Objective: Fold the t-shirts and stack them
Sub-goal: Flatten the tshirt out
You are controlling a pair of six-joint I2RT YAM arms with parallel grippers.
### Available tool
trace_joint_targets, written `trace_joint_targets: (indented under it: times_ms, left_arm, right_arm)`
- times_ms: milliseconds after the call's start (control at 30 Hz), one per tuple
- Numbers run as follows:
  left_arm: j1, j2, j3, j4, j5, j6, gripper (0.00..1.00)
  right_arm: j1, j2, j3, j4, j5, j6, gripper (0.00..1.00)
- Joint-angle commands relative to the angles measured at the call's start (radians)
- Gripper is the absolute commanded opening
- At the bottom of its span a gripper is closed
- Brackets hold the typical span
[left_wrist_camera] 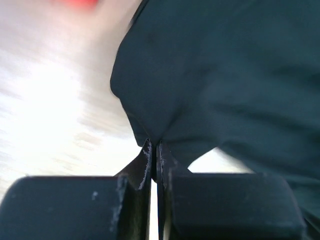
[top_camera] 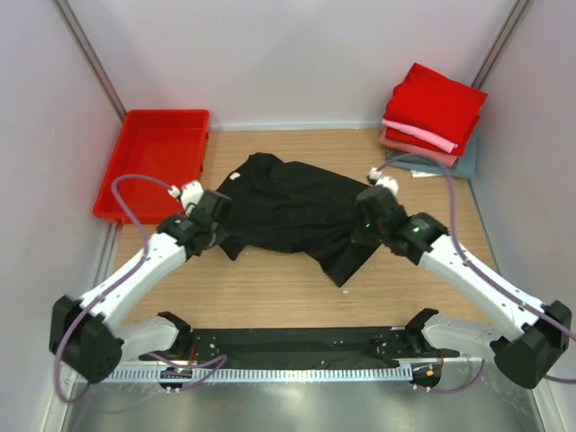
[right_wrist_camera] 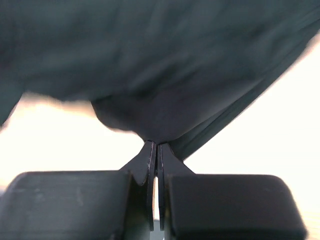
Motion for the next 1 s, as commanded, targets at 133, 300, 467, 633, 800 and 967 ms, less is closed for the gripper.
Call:
trace_joint_targets:
  times_ms: [133, 300, 467, 633, 800, 967]
  left_arm:
    - [-0.003, -0.152, 0.504, -0.334, -0.076, 0.12, 0.0]
    - [-0.005, -0.163, 0.771, -0.419, -0.044, 0.197, 0.0]
    - [-0.005, -0.17, 0.914, -0.374, 0.098, 0.353, 0.0]
    - [-0.005, -0.179, 1.037, -0.341, 0.248, 0.493, 0.0]
    - [-0.005, -0.282, 1.089, -0.213, 0.317, 0.59, 0.0]
    - [0.033, -0.347, 1.138, -0.101, 0.461, 0.662, 0.0]
  right_arm:
    - [-0.152, -0.065, 0.379, -0.26, 0.232, -0.207, 0.01]
    - [-0.152, -0.095, 0.617, -0.357, 0.349, -0.246, 0.01]
    - [-0.152, -0.228, 0.708, -0.317, 0.303, -0.323, 0.01]
    - [-0.152, -0.365, 0.689, -0.222, 0.163, -0.398, 0.01]
    - [-0.152, -0.507, 0.676, -0.153, 0.091, -0.467, 0.01]
    - [-0.153, -0.601, 0.662, -0.062, 0.034, -0.517, 0.01]
